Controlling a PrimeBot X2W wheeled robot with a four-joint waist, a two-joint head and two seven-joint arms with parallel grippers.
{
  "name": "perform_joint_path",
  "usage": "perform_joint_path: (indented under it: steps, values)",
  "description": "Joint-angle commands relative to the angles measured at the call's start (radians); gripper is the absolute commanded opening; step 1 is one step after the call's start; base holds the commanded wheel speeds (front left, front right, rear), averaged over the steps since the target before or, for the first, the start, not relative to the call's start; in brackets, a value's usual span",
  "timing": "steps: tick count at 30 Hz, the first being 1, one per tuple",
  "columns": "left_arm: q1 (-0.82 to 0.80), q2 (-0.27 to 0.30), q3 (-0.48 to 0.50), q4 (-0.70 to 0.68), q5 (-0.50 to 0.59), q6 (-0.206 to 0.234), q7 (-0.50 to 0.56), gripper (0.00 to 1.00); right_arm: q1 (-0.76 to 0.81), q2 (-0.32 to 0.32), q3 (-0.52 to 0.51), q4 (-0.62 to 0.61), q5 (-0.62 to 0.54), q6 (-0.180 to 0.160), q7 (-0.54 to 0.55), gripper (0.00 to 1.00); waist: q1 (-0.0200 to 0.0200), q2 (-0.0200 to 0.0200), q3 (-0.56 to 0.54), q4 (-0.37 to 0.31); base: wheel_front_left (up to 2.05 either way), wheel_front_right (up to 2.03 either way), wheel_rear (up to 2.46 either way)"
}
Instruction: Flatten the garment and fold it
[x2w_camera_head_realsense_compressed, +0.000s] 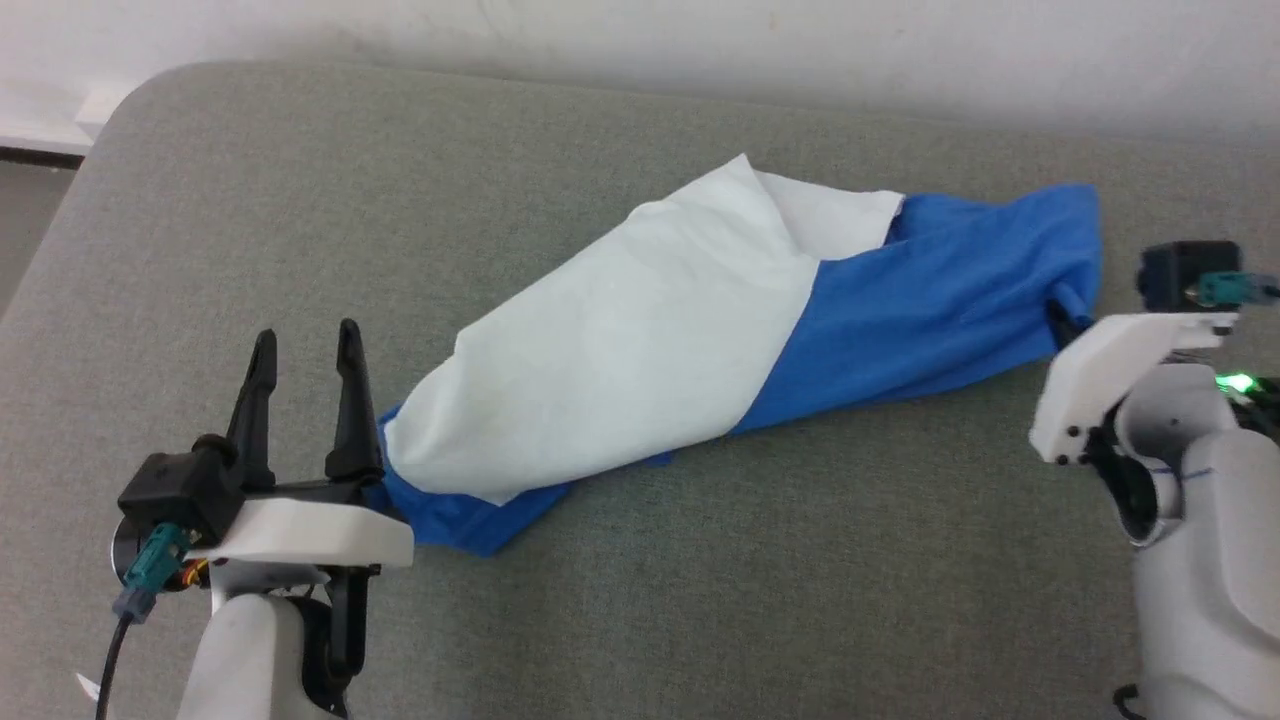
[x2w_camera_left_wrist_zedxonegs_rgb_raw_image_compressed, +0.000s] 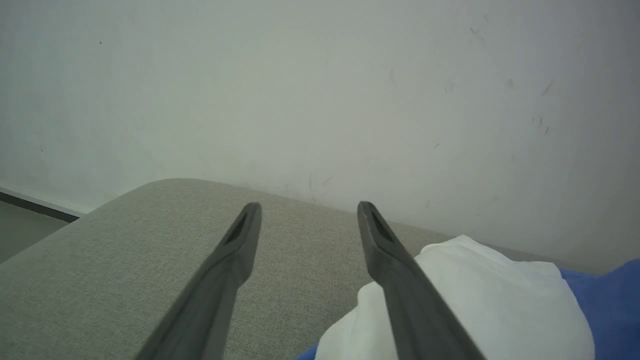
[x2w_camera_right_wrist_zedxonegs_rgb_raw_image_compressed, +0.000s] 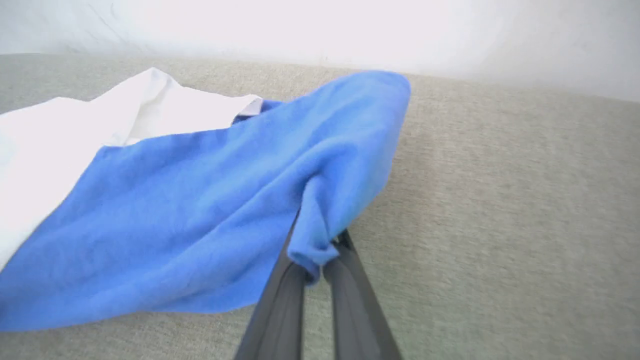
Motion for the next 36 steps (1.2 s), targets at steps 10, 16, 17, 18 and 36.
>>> perform_joint_path:
  steps: [10,16,17,18,36]
  values:
    - [0.017,-0.028,0.049,0.020,0.032,-0.038,-0.005,1.00,0.345,-0.006,-0.395,-0.377,0.007,-0.002,0.158,0.00,-0.0001,0.0000,-0.048,-0.050,0.00,0.00,0.00]
    - [0.017,-0.035,0.047,0.074,0.021,-0.052,-0.005,1.00,0.390,-0.003,-0.423,-0.335,0.073,-0.002,0.156,1.00,-0.0001,0.0000,-0.058,-0.067,0.00,0.00,0.00]
    - [0.015,-0.036,0.043,0.089,0.014,-0.054,-0.005,1.00,0.382,-0.003,-0.421,-0.333,0.093,-0.002,0.133,1.00,-0.0001,0.0000,-0.061,-0.070,0.00,0.00,0.00]
    - [0.010,-0.037,0.037,0.103,0.009,-0.056,-0.001,1.00,0.375,-0.003,-0.420,-0.334,0.104,-0.002,0.105,1.00,-0.0001,0.0000,-0.063,-0.071,0.00,0.00,0.00]
    - [-0.460,-0.008,-0.223,0.387,0.005,-0.094,0.685,1.00,0.308,-0.003,-0.234,-0.463,0.182,-0.002,-0.062,1.00,-0.0001,0.0000,-0.011,-0.100,0.00,0.00,0.00]
